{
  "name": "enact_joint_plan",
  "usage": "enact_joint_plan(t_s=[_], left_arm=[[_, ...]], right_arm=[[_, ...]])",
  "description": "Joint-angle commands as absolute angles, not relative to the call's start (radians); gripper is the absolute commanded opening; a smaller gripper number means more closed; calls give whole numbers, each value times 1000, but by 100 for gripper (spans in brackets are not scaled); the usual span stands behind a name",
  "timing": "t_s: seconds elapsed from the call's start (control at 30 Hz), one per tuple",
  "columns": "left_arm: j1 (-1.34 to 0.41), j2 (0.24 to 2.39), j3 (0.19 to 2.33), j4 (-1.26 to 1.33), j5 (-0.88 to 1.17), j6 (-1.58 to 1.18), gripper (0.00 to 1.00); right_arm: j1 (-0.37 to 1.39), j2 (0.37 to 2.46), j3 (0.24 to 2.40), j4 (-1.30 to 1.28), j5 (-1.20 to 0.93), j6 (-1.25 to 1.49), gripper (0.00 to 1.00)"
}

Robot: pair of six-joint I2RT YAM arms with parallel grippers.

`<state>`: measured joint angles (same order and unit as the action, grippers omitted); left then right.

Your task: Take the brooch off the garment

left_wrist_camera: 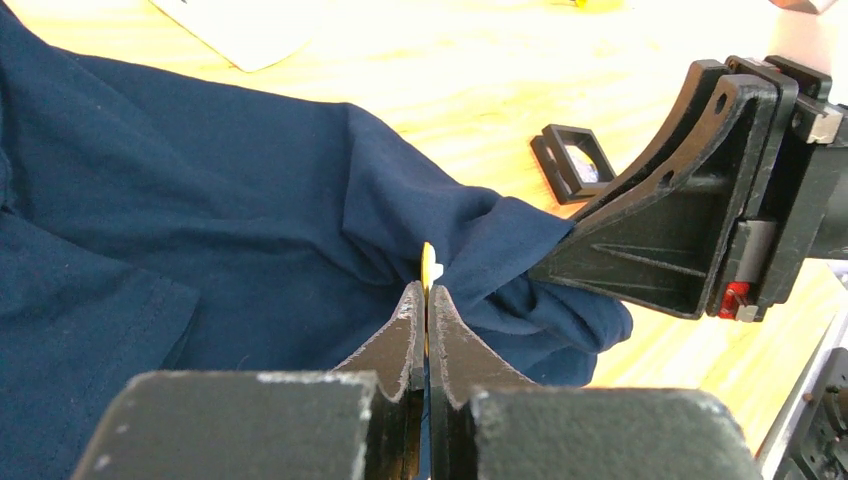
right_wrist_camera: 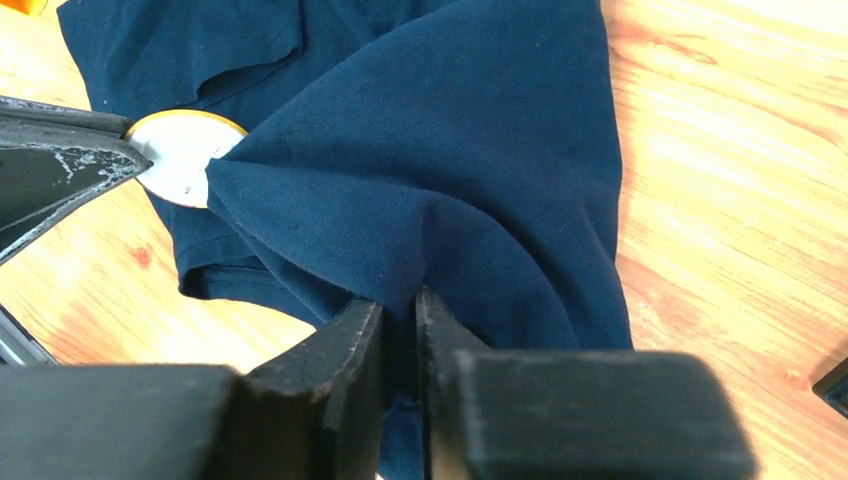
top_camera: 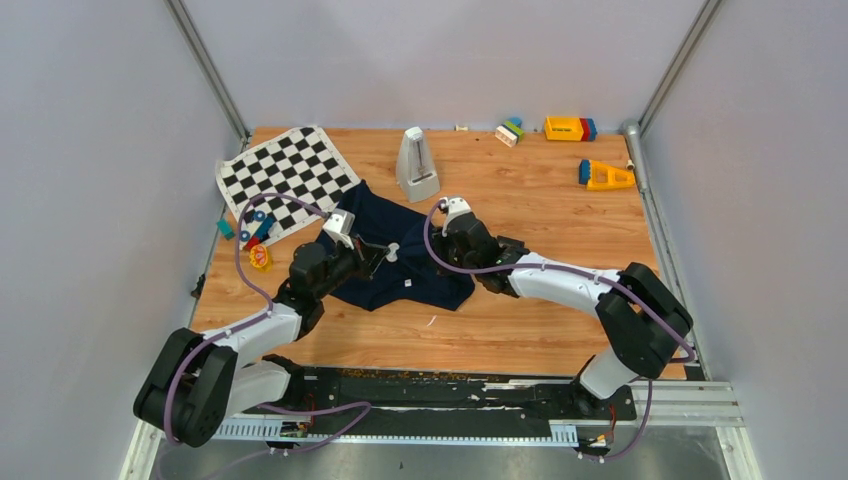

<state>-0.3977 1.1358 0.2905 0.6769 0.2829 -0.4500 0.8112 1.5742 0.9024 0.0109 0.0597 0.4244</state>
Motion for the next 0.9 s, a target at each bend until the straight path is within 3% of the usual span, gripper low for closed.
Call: enact_joint_plan(t_s=[0.0, 0.13, 0.27, 0.5, 0.63, 0.8, 0.87], left_arm=[[-394, 1152, 289, 773, 325, -465, 0], [-395, 1212, 294, 867, 417, -491, 0], [-395, 1267, 275, 1000, 474, -537, 0], [-419, 1326, 256, 1163, 525, -559, 0], [-452, 1372, 275, 1206, 560, -560, 0], [-460, 1375, 275, 1192, 539, -540, 1], [-460, 1353, 287, 1110, 521, -515, 16]], right_arm=[[811, 1561, 928, 23, 56, 451, 26], [811, 1486, 846, 139, -52, 435, 54], [805, 1432, 777, 205, -55, 457, 74], [768, 1485, 806, 216, -194, 513, 73], [769, 1489, 798, 241, -238, 495, 56], [769, 1473, 800, 221, -203, 475, 18], [769, 1470, 809, 200, -178, 461, 7]])
